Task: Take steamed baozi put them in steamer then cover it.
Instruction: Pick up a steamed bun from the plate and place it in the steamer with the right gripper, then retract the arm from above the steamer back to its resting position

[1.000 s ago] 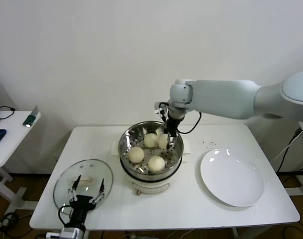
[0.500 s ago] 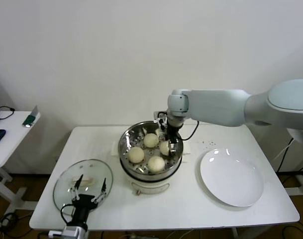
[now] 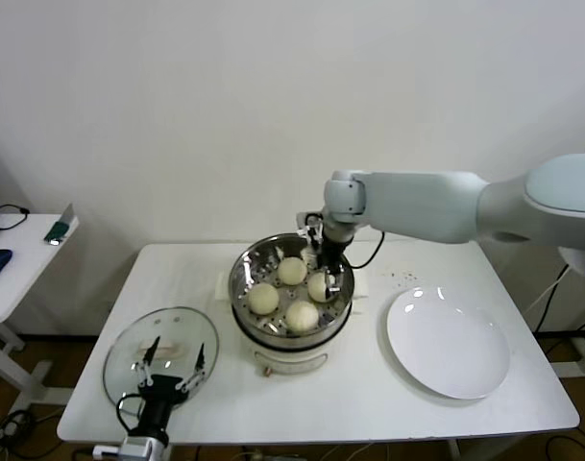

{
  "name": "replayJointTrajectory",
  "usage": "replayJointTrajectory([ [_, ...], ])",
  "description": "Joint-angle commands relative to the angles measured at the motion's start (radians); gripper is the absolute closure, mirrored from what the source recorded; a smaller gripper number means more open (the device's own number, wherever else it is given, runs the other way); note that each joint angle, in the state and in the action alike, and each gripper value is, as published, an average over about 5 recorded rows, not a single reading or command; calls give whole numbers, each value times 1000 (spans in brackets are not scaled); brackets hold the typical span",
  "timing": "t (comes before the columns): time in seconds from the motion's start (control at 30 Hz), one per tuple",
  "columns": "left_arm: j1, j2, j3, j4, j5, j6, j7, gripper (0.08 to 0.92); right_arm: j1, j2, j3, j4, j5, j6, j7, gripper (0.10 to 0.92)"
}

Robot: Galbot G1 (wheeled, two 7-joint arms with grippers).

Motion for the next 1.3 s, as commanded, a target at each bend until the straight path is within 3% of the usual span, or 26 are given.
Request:
replayJointTrajectory([
  [0.03, -3, 2, 1, -3, 2, 2, 0, 177, 68, -110, 76, 58, -14, 33, -25, 202],
  [0.2, -7, 2, -3, 4, 21, 0, -1, 177, 99, -225, 128, 113, -25, 149, 38, 203],
  [0.4, -18, -8, -6, 11, 55, 1, -6, 177, 48, -378, 177, 211, -37, 365, 326, 203],
  [0.73, -31, -23, -7, -7, 79, 18, -15, 177, -515, -644, 759, 333, -125, 458, 578, 203],
  [1.03, -37, -45, 9, -26, 165, 23, -31, 177, -999, -678, 1283, 398, -208, 518, 679, 203],
  [1.3, -28, -39, -12, -40, 247, 15, -41, 177, -1459, -571, 1800, 472, -291, 532, 736, 203],
])
